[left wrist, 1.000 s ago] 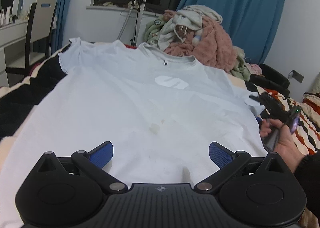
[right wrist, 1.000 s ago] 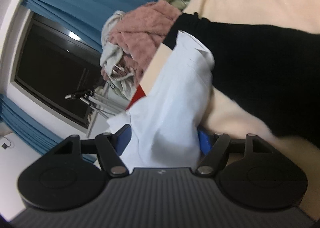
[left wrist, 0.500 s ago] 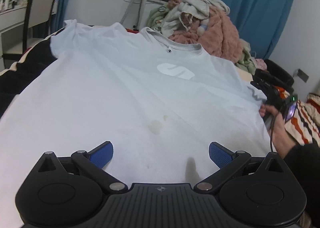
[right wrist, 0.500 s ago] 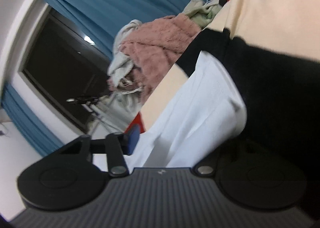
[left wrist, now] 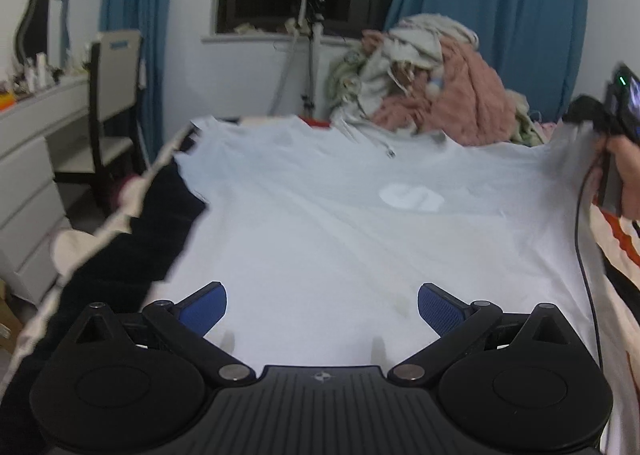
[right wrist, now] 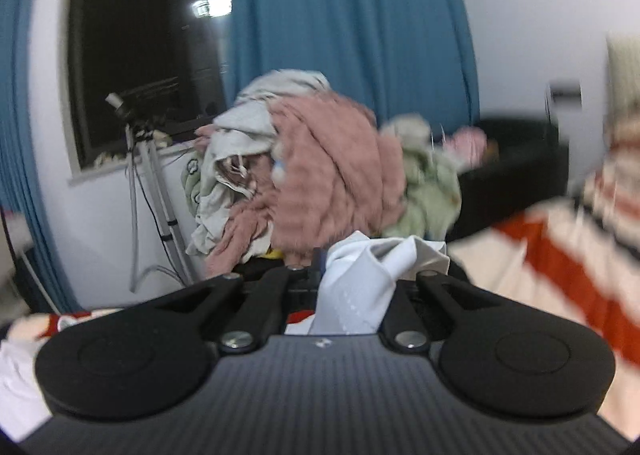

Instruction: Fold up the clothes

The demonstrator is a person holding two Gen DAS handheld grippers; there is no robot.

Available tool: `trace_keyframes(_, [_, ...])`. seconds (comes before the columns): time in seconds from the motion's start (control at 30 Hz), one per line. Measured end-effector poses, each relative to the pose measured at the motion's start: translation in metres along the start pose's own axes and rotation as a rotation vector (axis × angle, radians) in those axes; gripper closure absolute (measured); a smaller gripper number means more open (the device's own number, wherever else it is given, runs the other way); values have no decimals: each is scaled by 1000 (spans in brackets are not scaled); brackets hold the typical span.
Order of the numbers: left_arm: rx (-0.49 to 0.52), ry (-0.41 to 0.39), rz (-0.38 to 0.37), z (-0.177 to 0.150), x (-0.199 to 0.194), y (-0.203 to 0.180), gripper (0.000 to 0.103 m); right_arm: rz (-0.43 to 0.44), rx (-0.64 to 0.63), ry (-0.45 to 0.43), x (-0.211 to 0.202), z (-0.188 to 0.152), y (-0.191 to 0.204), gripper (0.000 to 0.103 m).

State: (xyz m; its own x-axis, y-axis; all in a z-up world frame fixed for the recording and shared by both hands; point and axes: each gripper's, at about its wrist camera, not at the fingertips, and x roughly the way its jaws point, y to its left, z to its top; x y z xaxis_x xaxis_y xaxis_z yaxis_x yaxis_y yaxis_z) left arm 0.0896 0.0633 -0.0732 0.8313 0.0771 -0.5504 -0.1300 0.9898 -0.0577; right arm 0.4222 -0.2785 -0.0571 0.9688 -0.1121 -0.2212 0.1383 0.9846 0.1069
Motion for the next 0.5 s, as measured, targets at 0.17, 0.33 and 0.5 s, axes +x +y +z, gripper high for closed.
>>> trace_keyframes(0.17, [-60,-14,24,4,-2,30,0,12,-185,-30,-10,4,102,97])
trace_keyframes(0.33, [-142,-5,31,6,14,58,0,67,-321,31,10,-44,206,97])
trace_keyframes(0.5, [-162,-2,42,-1,35,78,0,117,-451,111,32,-113,282,97])
